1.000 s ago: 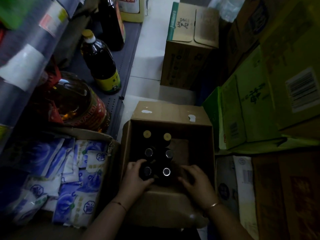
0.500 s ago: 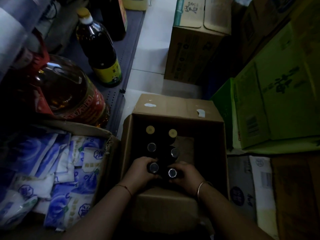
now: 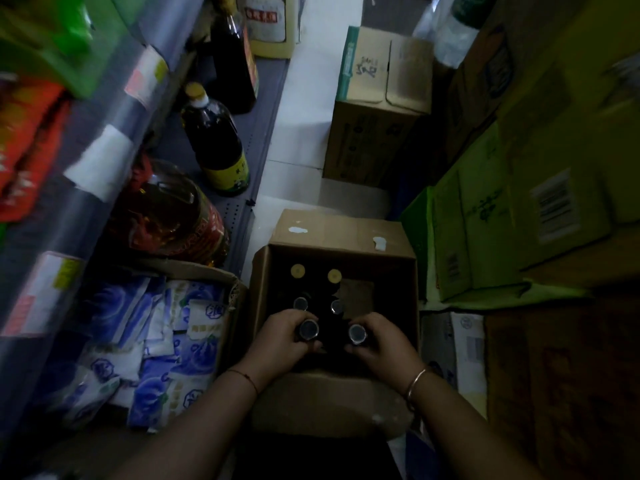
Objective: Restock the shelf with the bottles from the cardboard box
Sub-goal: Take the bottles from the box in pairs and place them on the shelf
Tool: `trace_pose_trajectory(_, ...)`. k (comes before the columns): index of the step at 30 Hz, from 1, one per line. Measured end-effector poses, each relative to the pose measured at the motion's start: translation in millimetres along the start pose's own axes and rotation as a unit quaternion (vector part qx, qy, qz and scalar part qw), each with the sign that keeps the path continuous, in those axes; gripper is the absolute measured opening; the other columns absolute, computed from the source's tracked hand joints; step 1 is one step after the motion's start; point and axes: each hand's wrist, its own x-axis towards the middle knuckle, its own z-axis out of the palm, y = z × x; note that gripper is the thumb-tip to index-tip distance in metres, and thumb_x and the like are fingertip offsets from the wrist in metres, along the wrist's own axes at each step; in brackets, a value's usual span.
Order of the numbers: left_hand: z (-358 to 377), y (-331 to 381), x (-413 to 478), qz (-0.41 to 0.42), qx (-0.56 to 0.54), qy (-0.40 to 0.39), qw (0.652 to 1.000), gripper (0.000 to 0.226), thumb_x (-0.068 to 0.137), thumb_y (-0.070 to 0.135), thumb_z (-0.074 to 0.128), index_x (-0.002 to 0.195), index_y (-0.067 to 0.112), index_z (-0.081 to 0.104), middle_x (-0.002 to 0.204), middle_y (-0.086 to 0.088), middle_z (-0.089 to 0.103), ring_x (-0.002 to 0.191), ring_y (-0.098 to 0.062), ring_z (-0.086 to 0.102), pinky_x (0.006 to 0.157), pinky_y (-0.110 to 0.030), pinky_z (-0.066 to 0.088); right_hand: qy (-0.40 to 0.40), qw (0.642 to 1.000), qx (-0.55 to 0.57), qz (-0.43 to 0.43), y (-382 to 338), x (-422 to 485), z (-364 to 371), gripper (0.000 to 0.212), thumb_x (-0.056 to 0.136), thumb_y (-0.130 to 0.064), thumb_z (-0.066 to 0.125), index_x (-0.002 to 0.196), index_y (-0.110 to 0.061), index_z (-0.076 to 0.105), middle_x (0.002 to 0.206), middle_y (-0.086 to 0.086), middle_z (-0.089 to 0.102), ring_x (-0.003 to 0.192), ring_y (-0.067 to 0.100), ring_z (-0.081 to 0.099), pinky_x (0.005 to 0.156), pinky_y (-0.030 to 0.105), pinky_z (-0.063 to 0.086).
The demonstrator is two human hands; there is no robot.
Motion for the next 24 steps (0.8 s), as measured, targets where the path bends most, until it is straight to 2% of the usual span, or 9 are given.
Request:
trace_pose_trajectory(4, -50, 73, -43, 0.039, -0.009, 0.042, 0.998, 0.032, 0.073, 0.016, 0.077, 0.103, 0.019, 0.068, 0.091, 0.018, 0.055, 0.09, -0.001, 0.054, 0.072, -0.003, 0.037, 0.018, 1.0, 0.01, -0.007, -70, -42, -58, 0.023, 0.078, -0.017, 0.072, 0.089, -0.026, 0.055, 0.093, -0.003, 0.057, 0.084, -0.008, 0.052, 0.072, 0.001, 0.036)
trace_pose_trajectory(7, -101, 131, -78, 0.071, -0.007, 0.07, 0.995, 0.028, 0.074, 0.021, 0.077, 0.099, 0.019, 0.066, 0.089, 0.015, 0.055, 0.084, 0.002, 0.052, 0.071, -0.004, 0.037, 0.035, 0.999, 0.003, -0.026, -133, -73, -109, 0.021, 0.08, -0.026, 0.071, 0.09, -0.028, 0.054, 0.091, -0.01, 0.054, 0.087, -0.013, 0.051, 0.072, 0.002, 0.037)
trace_pose_trajectory(11, -174, 214, -131, 0.115, -0.011, 0.111, 0.987, 0.027, 0.067, 0.042, 0.074, 0.085, 0.025, 0.062, 0.081, 0.013, 0.057, 0.079, 0.004, 0.054, 0.067, -0.009, 0.038, 0.074, 0.996, 0.011, -0.045, -227, -112, -187, 0.024, 0.076, -0.031, 0.073, 0.091, -0.018, 0.06, 0.089, -0.004, 0.058, 0.082, 0.002, 0.055, 0.069, 0.013, 0.044)
trace_pose_trajectory(13, -206, 257, -160, 0.129, -0.028, 0.142, 0.981, 0.037, 0.061, 0.053, 0.068, 0.08, 0.021, 0.062, 0.078, 0.006, 0.06, 0.077, -0.003, 0.057, 0.068, -0.02, 0.045, 0.097, 0.993, 0.022, -0.065, -276, -133, -222, 0.026, 0.074, -0.032, 0.075, 0.089, -0.016, 0.061, 0.086, -0.001, 0.059, 0.08, 0.009, 0.056, 0.07, 0.025, 0.049)
trace_pose_trajectory(15, -236, 297, -187, 0.136, -0.058, 0.18, 0.972, 0.045, 0.057, 0.055, 0.069, 0.078, 0.015, 0.065, 0.078, -0.003, 0.062, 0.076, -0.013, 0.06, 0.069, -0.032, 0.049, 0.141, 0.985, 0.037, -0.097, -322, -155, -250, 0.024, 0.072, -0.03, 0.077, 0.088, -0.02, 0.062, 0.083, -0.001, 0.06, 0.078, 0.01, 0.057, 0.068, 0.023, 0.048)
trace_pose_trajectory(17, -266, 333, -215, 0.149, -0.071, 0.223, 0.961, 0.042, 0.055, 0.055, 0.069, 0.074, 0.019, 0.064, 0.075, -0.002, 0.063, 0.076, -0.013, 0.06, 0.066, -0.028, 0.048, 0.182, 0.972, 0.057, -0.139, -367, -175, -276, 0.021, 0.072, -0.026, 0.078, 0.087, -0.024, 0.062, 0.078, -0.002, 0.058, 0.075, 0.01, 0.056, 0.064, 0.018, 0.045)
trace_pose_trajectory(19, -297, 365, -240, 0.167, -0.086, 0.251, 0.95, 0.038, 0.057, 0.054, 0.071, 0.074, 0.022, 0.065, 0.076, 0.001, 0.065, 0.075, -0.008, 0.063, 0.068, -0.028, 0.051, 0.209, 0.958, 0.073, -0.182, -412, -192, -300, 0.018, 0.075, -0.025, 0.075, 0.085, -0.025, 0.06, 0.077, 0.005, 0.056, 0.073, 0.014, 0.054, 0.065, 0.027, 0.045)
trace_pose_trajectory(21, -325, 395, -262, 0.182, -0.104, 0.276, 0.938, 0.035, 0.058, 0.052, 0.073, 0.076, 0.023, 0.066, 0.078, 0.002, 0.068, 0.078, -0.009, 0.066, 0.071, -0.036, 0.055, 0.223, 0.942, 0.091, -0.232, -454, -207, -323, 0.017, 0.078, -0.031, 0.071, 0.084, -0.022, 0.058, 0.08, 0.01, 0.054, 0.074, 0.019, 0.054, 0.067, 0.034, 0.044)
trace_pose_trajectory(24, -362, 437, -293, 0.224, -0.113, 0.319, 0.914, 0.025, 0.061, 0.045, 0.081, 0.075, 0.032, 0.065, 0.079, 0.009, 0.068, 0.078, -0.003, 0.065, 0.069, -0.025, 0.052, 0.231, 0.925, 0.1, -0.284, -511, -224, -352, 0.03, 0.077, -0.044, 0.063, 0.085, -0.016, 0.055, 0.081, 0.013, 0.053, 0.075, 0.022, 0.053, 0.067, 0.039, 0.044)
